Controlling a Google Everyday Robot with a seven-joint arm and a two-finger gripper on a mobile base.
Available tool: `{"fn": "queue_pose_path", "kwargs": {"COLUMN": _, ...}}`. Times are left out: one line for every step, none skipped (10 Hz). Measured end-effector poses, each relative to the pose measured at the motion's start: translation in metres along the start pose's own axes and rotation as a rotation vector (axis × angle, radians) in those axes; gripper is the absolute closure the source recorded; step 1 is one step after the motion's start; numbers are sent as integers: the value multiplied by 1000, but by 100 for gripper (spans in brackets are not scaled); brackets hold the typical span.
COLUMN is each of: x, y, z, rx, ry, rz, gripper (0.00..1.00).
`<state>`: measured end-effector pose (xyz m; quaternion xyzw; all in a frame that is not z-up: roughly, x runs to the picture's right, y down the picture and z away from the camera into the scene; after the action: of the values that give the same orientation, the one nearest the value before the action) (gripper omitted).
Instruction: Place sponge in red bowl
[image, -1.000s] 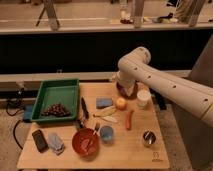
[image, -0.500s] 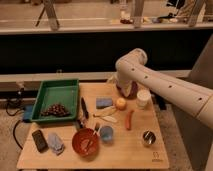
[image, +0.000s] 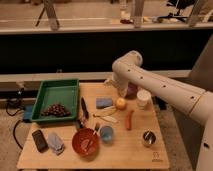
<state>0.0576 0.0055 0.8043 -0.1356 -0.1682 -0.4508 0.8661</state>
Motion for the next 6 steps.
{"fn": "queue_pose_path", "kwargs": {"x": -1, "y": -1, "z": 3, "rx": -1, "ry": -4, "rz": -6, "gripper": 20}}
{"fn": "queue_pose_path", "kwargs": {"x": -4, "y": -3, "z": 8, "rx": -2, "ry": -13, "rz": -19, "gripper": 20}}
{"fn": "queue_pose_path", "kwargs": {"x": -9, "y": -5, "z": 15, "rx": -3, "ry": -24, "rz": -35, "gripper": 20}}
{"fn": "queue_pose_path", "kwargs": {"x": -10, "y": -6, "z": 19, "rx": -3, "ry": -30, "rz": -46, "gripper": 20}}
{"fn": "queue_pose_path", "kwargs": {"x": -11, "y": -6, "z": 23, "rx": -4, "ry": -35, "rz": -53, "gripper": 20}}
{"fn": "queue_pose_path", "kwargs": {"x": -11, "y": -5, "z": 28, "rx": -7, "ry": -39, "rz": -62, "gripper": 20}}
